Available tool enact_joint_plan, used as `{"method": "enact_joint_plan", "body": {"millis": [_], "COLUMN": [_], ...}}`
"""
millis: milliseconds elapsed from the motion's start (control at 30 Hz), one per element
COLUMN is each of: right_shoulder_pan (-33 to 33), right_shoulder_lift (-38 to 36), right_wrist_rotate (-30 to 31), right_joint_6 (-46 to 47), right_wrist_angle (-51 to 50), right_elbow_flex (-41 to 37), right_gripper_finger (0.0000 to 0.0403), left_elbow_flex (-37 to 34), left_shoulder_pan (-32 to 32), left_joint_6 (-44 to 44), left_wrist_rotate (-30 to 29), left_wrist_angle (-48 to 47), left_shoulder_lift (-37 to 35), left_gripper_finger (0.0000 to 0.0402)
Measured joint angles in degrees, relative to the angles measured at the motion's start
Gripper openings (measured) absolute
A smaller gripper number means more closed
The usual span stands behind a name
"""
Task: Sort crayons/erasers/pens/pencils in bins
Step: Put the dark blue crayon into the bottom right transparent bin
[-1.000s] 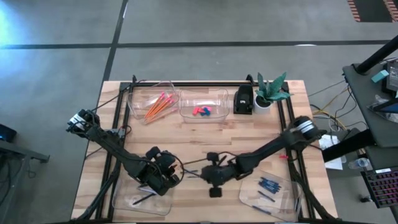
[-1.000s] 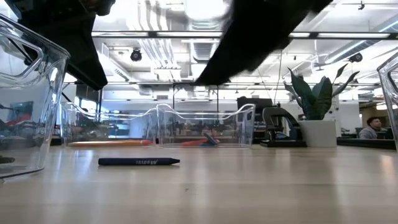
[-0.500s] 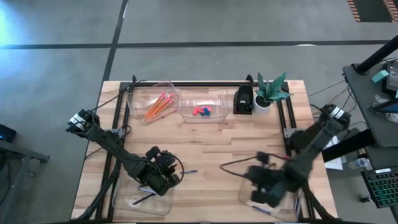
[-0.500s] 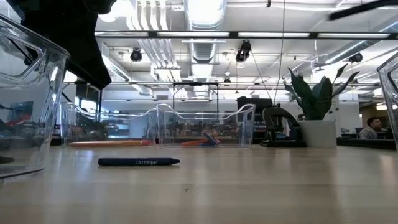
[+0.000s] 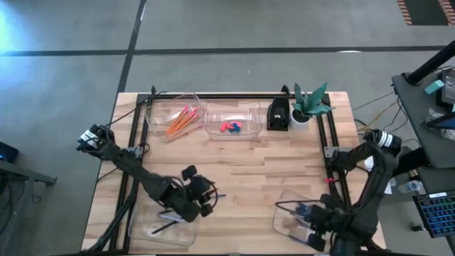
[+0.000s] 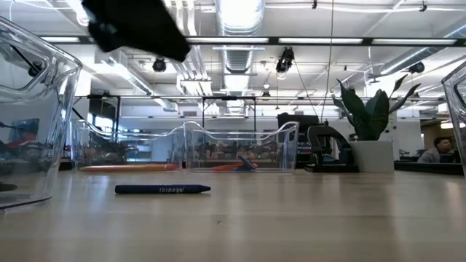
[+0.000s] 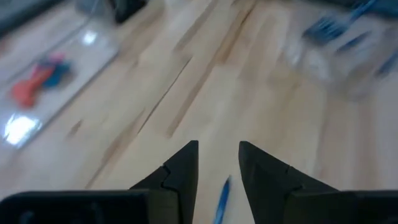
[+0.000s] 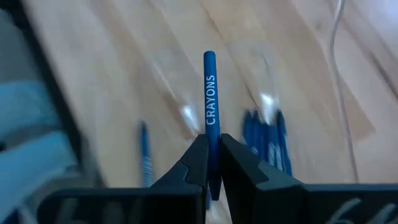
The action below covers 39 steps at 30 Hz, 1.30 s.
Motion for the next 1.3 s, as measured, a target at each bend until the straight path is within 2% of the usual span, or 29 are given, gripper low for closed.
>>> {"method": "enact_joint_plan", "body": {"millis": [167, 267, 400, 700, 1033, 1133, 1300], "right_shoulder_pan": [-0.40, -0.40, -0.40, -0.77, -0.93, -0.93, -0.93], "right_shoulder_lift": [5.44, 8.38, 10.82, 11.62, 11.44, 11.22, 9.93], "right_wrist_rotate": [-8.87, -13.99, -17.73, -17.86, -17.68, -17.68, -17.69], "right_joint_6": [2.64, 3.90, 4.08, 3.99, 3.97, 3.96, 3.71], "right_wrist_angle": [-0.88, -0.89, -0.68, -0.28, -0.44, -0.55, -0.67], "right_elbow_flex": [-0.07, -0.07, -0.07, -0.04, -0.07, -0.07, -0.07], "right_gripper_finger": [0.0022, 0.0022, 0.0022, 0.0032, 0.0103, 0.0125, 0.0156], "left_elbow_flex": [0.00, 0.00, 0.02, 0.02, 0.02, 0.04, 0.04], "left_shoulder_pan": [1.73, 2.70, 3.97, 6.63, 8.28, 8.61, 8.60], "left_joint_6": [9.81, 11.61, 11.58, 11.58, 12.02, 12.02, 11.54], "left_wrist_rotate": [0.07, 1.40, 3.72, 13.79, 18.96, 23.18, 25.54], "left_wrist_angle": [11.53, 13.51, 13.65, 17.17, 17.63, 15.21, 7.64], "left_shoulder_lift": [0.00, 0.00, 0.74, 7.50, 13.18, 13.52, 13.55], "left_gripper_finger": [0.0101, 0.0101, 0.0101, 0.0101, 0.0101, 0.0101, 0.0101]}}
